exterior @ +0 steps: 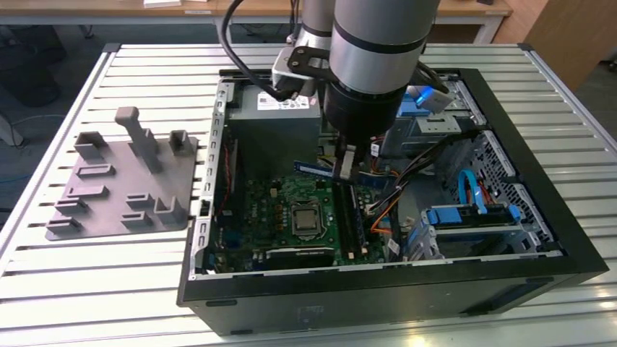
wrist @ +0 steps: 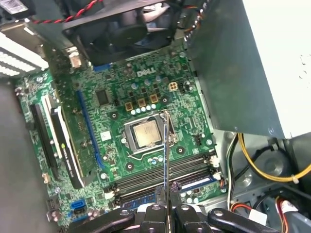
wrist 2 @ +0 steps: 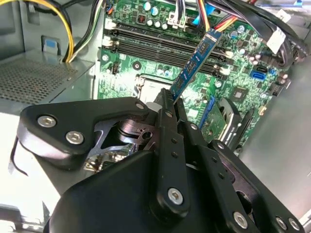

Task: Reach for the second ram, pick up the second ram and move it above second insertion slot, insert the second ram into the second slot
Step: 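Insert the second ram into the second slot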

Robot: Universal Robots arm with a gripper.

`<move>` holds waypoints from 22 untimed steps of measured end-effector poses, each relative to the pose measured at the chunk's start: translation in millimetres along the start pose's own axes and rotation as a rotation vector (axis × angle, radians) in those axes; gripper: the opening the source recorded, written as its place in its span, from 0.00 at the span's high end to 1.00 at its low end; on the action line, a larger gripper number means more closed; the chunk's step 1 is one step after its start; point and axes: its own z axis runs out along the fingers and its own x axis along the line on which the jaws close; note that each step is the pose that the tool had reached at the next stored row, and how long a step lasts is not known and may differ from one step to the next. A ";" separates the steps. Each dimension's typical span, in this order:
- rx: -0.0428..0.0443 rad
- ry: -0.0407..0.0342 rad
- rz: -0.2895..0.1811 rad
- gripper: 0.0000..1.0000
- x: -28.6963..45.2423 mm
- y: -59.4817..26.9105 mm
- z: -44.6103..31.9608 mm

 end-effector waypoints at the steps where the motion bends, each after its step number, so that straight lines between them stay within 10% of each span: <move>1: 0.0007 -0.0003 0.013 0.86 0.0 0.0 0.0; 22: 0.0128 -0.0063 0.254 0.86 0.0 0.0 0.3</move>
